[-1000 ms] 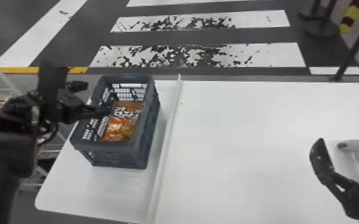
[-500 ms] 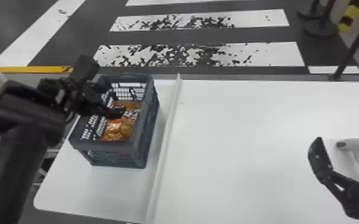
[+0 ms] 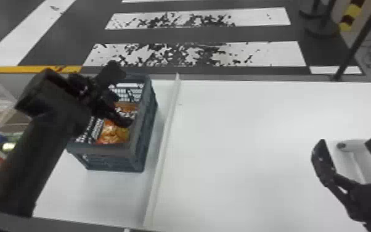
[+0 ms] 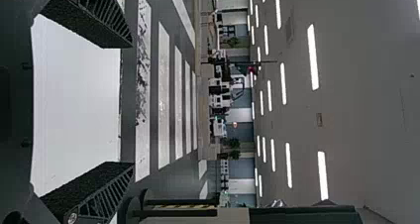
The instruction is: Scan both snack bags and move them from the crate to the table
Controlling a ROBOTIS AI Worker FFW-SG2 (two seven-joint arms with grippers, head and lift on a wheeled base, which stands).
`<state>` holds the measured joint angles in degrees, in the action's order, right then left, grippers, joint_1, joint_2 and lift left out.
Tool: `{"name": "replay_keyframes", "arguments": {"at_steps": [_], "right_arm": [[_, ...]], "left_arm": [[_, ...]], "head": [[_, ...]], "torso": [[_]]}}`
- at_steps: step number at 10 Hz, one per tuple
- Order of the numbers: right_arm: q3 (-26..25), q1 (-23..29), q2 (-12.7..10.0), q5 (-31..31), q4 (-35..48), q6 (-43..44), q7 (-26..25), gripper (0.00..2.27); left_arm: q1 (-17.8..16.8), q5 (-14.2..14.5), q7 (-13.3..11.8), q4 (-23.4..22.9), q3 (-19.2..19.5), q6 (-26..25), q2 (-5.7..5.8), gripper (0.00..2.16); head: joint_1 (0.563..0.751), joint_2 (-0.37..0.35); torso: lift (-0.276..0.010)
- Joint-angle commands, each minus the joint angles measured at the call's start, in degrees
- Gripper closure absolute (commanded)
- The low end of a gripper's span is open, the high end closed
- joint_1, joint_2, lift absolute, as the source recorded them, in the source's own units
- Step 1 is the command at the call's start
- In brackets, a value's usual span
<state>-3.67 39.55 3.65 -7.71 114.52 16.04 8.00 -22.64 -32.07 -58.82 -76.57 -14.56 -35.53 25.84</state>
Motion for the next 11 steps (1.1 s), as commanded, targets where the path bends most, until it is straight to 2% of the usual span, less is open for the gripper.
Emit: {"name": "replay_keyframes", "arguments": {"at_steps": [1,3,5,7,9,10,11], "right_arm": [[-0.1,0.0,0.2,-0.3,0.0,-0.2,0.1,0.08],[-0.2,0.0,0.3,-0.5,-0.1,-0.2,0.2,0.08],[-0.3,0.0,0.4,-0.5,-0.4,-0.2,0.3,0.08],[-0.4,-0.1,0.4,-0.9,-0.8,0.3,0.4,0.08],[-0.3,-0.3,0.4,-1.5,-1.5,0.3,1.1,0.08],[-0.4,-0.2,0.4,-1.5,-1.5,0.3,1.1,0.08],[-0.4,0.0,0.4,-1.5,-1.4,0.5,1.1,0.08]], "left_arm": [[-1.0,-1.4,-0.2,3.5,-1.2,1.6,-1.23,0.12],[-2.0,-5.3,0.7,7.5,-3.0,1.8,-2.64,0.12],[-2.9,-6.1,0.9,11.2,-4.4,2.0,-2.99,0.12],[-4.3,-5.2,0.2,15.7,-4.3,2.0,-4.13,0.19],[-4.4,-4.3,-2.9,16.3,-3.7,1.8,-4.22,0.67],[-3.6,-3.4,-1.6,15.4,-2.1,1.5,-4.31,1.67],[-0.8,-2.8,1.5,11.4,0.8,0.4,-4.31,2.13]], "head": [[0.695,0.101],[0.695,0.095],[0.695,0.099],[0.695,0.104],[0.695,0.104],[0.695,0.103],[0.695,0.100]], "torso": [[-0.088],[-0.088],[-0.088],[-0.088],[-0.088],[-0.088],[-0.088]]}}
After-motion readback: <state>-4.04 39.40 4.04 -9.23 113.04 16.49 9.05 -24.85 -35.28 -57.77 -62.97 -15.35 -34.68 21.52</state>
